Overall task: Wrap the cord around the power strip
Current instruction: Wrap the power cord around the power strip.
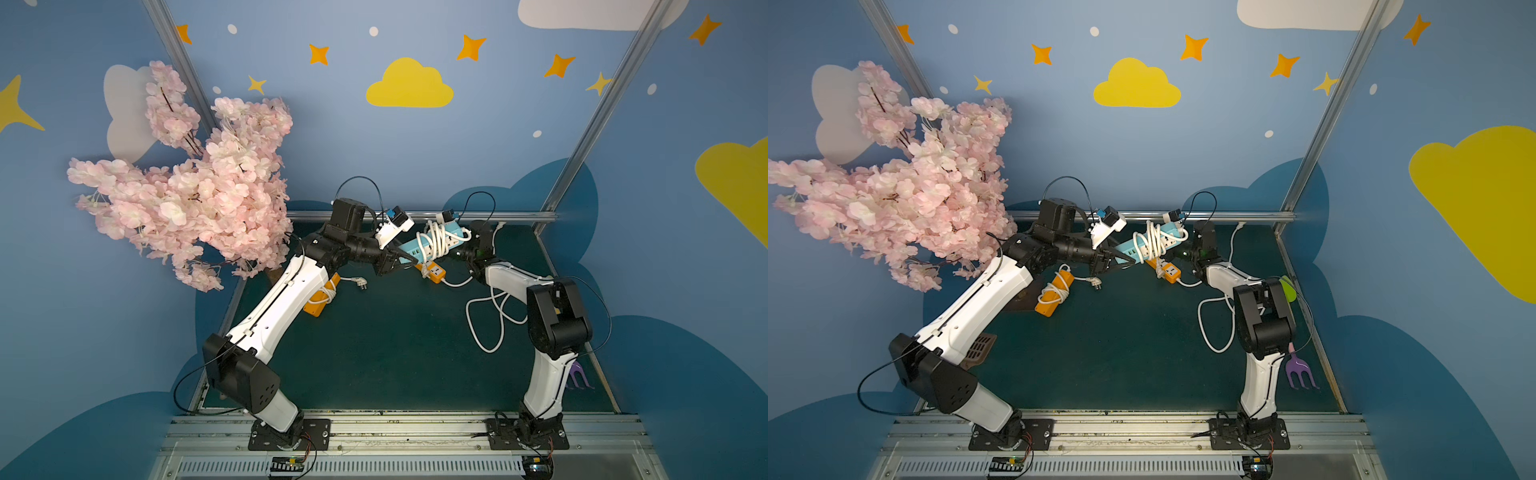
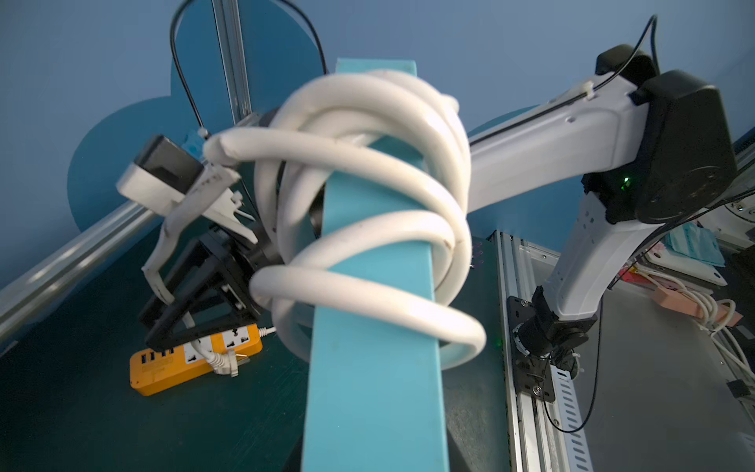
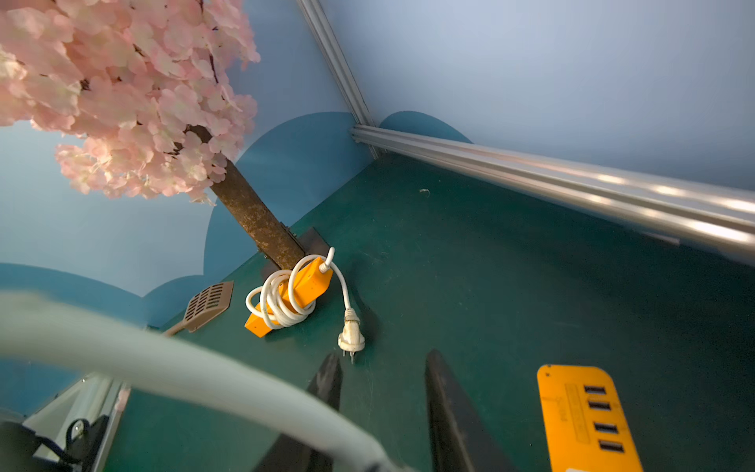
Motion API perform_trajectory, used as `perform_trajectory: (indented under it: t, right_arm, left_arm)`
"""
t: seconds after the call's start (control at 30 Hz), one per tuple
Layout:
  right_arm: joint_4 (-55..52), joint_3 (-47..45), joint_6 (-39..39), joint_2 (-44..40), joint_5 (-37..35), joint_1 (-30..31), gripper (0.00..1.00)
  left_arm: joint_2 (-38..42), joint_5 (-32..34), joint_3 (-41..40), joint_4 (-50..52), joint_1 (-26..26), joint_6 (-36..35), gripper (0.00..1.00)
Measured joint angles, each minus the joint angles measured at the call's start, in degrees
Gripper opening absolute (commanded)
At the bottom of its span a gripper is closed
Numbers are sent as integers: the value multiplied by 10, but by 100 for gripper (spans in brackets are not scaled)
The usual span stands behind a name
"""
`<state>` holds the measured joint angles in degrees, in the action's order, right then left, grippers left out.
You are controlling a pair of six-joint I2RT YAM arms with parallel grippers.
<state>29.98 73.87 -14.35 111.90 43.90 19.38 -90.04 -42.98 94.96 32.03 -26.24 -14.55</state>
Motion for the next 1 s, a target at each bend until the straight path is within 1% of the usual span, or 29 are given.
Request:
perform_trajectory:
  t: [0.07,0.13,0.3,0.37,0.47,0.5,0.57,0.63,0.7,0.73,0.87,0.93,1.0]
  right_arm:
    - [9,-27,2,-10,-21,7,47]
    - [12,-45,7,-18,-37,12,49]
    - [16,-55,25,-21,-64,19,50]
    - [16,-55,34,-21,-75,24,49]
    - [15,-55,47,-21,-94,34,43]
    - [16,-55,49,-21,-100,38,40]
    - [19,-56,53,-21,-108,43,27]
    - [32,-63,55,-21,-118,50,10]
    - [45,-73,56,-21,-127,55,2]
    - [50,-81,56,-21,-132,59,0]
    - [55,-131,54,-37,-158,79,0]
    - [34,-158,57,-59,-175,97,0]
    - [-9,-170,73,-88,-197,123,0]
  left_arm:
    - [10,2,1,-7,-1,0,3]
    - [14,2,6,-9,-1,0,3]
    - [14,6,17,-12,-1,0,2]
    - [14,9,20,-12,-2,1,3]
    - [14,12,27,-9,-3,4,3]
    - [14,13,30,-9,-3,5,2]
    - [14,17,38,-10,-4,7,3]
    - [14,25,42,-13,-4,11,2]
    - [14,37,42,-19,-4,20,2]
    - [14,47,38,-25,-3,27,3]
    - [13,92,18,-61,10,65,3]
    - [9,118,9,-79,29,93,3]
    - [-4,146,9,-94,51,114,3]
